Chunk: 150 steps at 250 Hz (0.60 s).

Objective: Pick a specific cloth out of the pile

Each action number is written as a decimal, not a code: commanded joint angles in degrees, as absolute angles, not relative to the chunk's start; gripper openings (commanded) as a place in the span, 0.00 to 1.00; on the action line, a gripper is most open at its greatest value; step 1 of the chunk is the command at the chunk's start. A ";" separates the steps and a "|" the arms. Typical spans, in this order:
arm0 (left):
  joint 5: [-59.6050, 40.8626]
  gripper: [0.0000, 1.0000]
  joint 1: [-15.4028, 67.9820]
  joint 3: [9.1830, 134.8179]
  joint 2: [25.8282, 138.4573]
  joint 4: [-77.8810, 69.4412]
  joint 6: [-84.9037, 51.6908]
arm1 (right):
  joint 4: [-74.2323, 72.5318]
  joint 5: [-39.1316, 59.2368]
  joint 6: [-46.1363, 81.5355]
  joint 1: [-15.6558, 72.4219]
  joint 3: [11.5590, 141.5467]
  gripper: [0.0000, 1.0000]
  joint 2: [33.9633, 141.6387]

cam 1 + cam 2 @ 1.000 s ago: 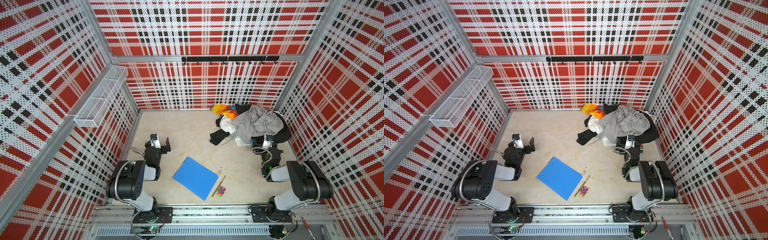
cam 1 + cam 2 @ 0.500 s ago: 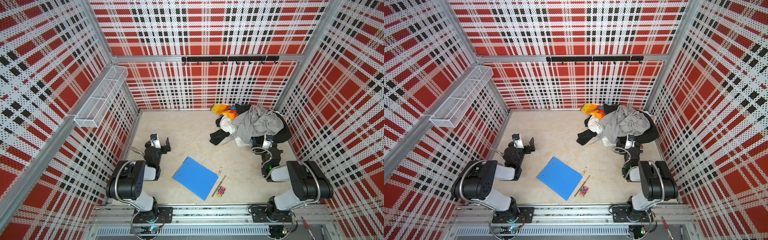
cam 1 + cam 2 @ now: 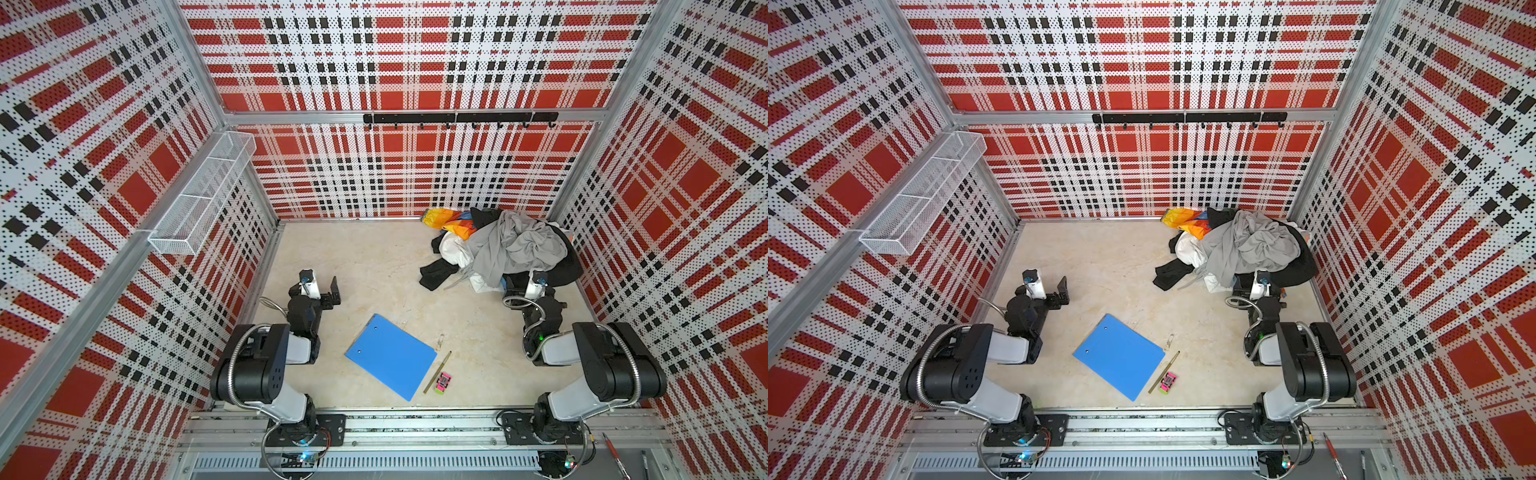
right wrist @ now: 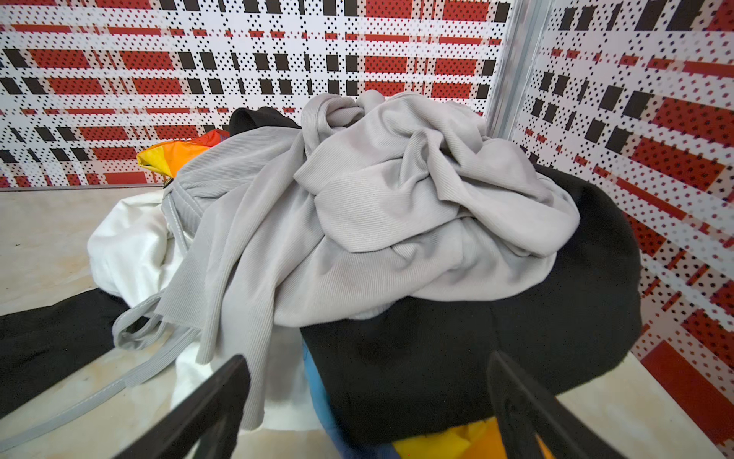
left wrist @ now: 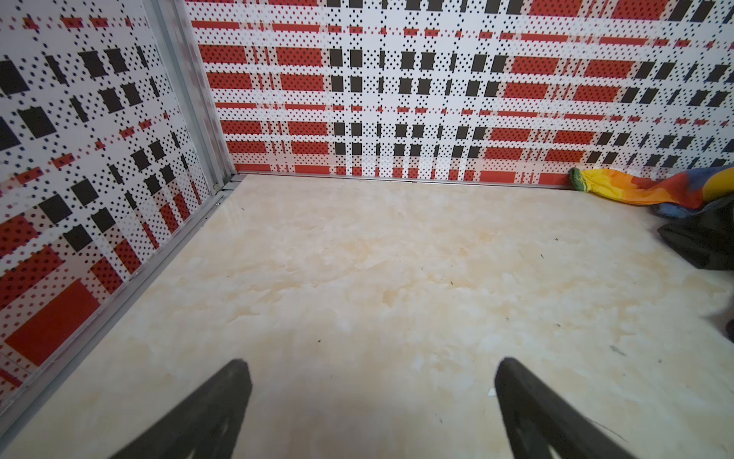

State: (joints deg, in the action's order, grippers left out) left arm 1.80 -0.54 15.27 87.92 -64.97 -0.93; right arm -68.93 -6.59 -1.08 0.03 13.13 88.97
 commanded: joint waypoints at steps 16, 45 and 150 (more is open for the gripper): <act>6.99 0.99 2.40 14.93 76.57 -59.44 1.03 | -73.08 -7.98 -1.08 0.26 9.58 1.00 80.42; 9.18 0.99 5.74 18.53 65.70 -45.22 -1.58 | -57.51 -9.77 1.24 0.35 12.06 1.00 68.50; 2.95 0.99 24.64 23.12 46.02 -24.26 -18.72 | -11.70 -17.25 11.69 7.85 37.53 1.00 53.94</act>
